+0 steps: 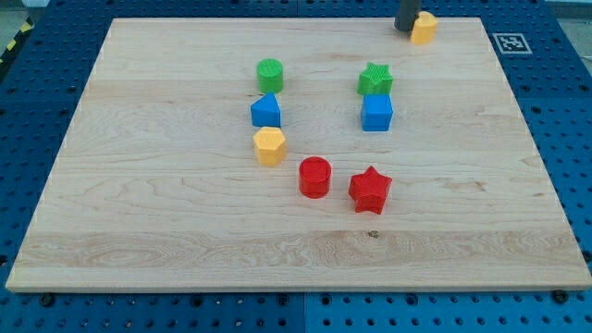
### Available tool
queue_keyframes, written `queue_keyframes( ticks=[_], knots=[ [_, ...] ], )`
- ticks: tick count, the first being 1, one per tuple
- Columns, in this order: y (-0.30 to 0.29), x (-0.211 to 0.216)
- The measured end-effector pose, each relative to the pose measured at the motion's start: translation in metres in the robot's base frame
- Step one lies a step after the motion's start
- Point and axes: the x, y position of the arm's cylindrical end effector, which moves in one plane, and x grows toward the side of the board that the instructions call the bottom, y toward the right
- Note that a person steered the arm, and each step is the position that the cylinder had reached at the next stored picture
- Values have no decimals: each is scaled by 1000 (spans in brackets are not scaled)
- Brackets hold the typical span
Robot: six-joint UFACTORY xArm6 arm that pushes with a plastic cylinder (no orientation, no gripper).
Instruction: Push the hexagon to the center right of the board
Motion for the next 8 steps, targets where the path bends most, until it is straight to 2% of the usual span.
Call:
queue_keyframes(
  ticks=[2,3,5,6,7,8],
  knots=[
    [26,23],
    [-18,32],
    [-180,38],
    [-270,64],
    [-331,115],
    [-334,187]
  ],
)
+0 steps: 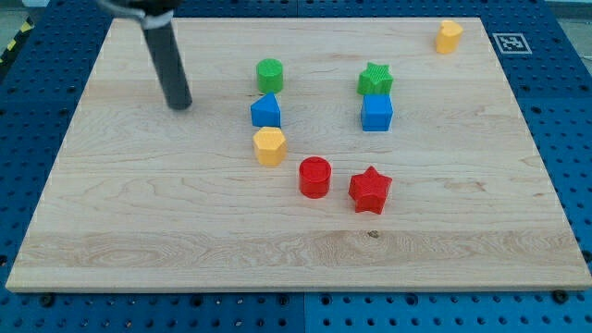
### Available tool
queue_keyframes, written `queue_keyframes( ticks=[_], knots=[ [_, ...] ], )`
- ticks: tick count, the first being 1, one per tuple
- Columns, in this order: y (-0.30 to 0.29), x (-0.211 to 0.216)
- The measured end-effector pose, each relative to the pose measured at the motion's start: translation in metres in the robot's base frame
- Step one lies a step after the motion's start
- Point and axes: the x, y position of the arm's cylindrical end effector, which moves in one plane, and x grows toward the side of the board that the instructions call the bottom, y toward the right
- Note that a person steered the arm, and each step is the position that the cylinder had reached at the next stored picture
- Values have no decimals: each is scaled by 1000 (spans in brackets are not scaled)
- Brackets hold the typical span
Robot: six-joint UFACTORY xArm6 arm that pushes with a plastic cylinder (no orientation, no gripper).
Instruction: Push the hexagon to the center right of the board
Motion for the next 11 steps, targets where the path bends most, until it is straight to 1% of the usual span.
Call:
queue_keyframes(
  ticks=[1,2,3,4,5,6,7,11],
  knots=[
    [21,65],
    [22,65],
    [43,54],
    [89,44],
    [122,56],
    [132,72],
    [148,73],
    [266,73]
  ],
)
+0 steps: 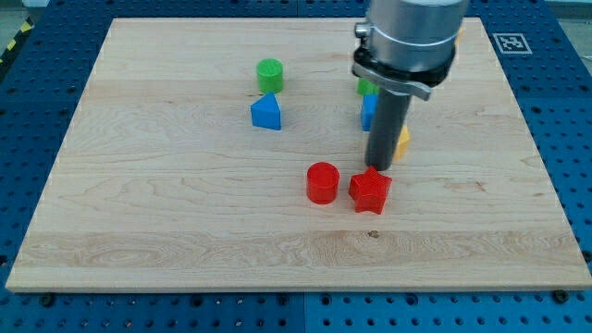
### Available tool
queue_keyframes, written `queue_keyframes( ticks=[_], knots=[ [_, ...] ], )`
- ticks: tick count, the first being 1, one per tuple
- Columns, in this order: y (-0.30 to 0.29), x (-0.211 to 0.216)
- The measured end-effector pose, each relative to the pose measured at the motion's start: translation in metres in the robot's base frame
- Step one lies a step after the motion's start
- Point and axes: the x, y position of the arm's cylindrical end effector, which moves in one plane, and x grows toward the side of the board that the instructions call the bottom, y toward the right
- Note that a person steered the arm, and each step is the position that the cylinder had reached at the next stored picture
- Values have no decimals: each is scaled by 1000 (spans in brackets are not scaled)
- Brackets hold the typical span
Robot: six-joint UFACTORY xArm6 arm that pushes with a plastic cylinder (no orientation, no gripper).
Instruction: Push the hexagon to the center right of the board
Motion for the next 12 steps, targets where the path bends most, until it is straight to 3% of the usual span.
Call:
queue_keyframes(
  ticks=[2,6,8,12],
  knots=[
    [24,-3],
    [-9,-16],
    [1,-39],
    [141,-43]
  ],
)
